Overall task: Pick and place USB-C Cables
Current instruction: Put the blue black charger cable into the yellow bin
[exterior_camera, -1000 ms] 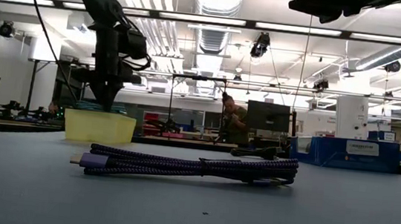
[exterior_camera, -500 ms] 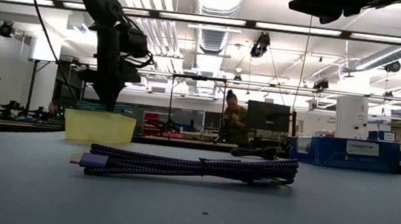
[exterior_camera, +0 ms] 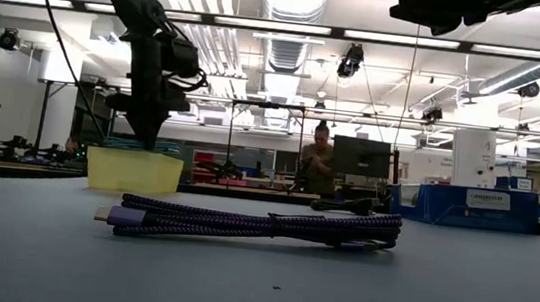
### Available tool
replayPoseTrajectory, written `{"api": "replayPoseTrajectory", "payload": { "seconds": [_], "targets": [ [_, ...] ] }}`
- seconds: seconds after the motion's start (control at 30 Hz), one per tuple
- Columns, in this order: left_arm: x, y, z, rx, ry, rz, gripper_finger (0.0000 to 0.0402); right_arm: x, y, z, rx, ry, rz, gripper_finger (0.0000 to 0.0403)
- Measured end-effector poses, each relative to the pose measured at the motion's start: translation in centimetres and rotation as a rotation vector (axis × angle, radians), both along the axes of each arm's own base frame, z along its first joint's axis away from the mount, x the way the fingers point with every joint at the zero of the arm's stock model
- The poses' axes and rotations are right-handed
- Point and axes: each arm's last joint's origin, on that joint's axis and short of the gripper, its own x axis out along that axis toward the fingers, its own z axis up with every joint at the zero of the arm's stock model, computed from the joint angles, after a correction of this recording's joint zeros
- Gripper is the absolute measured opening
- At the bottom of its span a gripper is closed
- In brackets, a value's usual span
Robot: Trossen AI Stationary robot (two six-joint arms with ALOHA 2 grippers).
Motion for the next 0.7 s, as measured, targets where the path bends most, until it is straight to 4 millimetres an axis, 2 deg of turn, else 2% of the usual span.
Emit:
{"api": "replayPoseTrajectory", "payload": {
  "seconds": [0.7],
  "targets": [
    [0.13,0.27,-0.36,0.031,-0.033,0.029,0.0022,0.00,0.00,0.00,0.000,0.000,0.000,0.0178]
  ]
}}
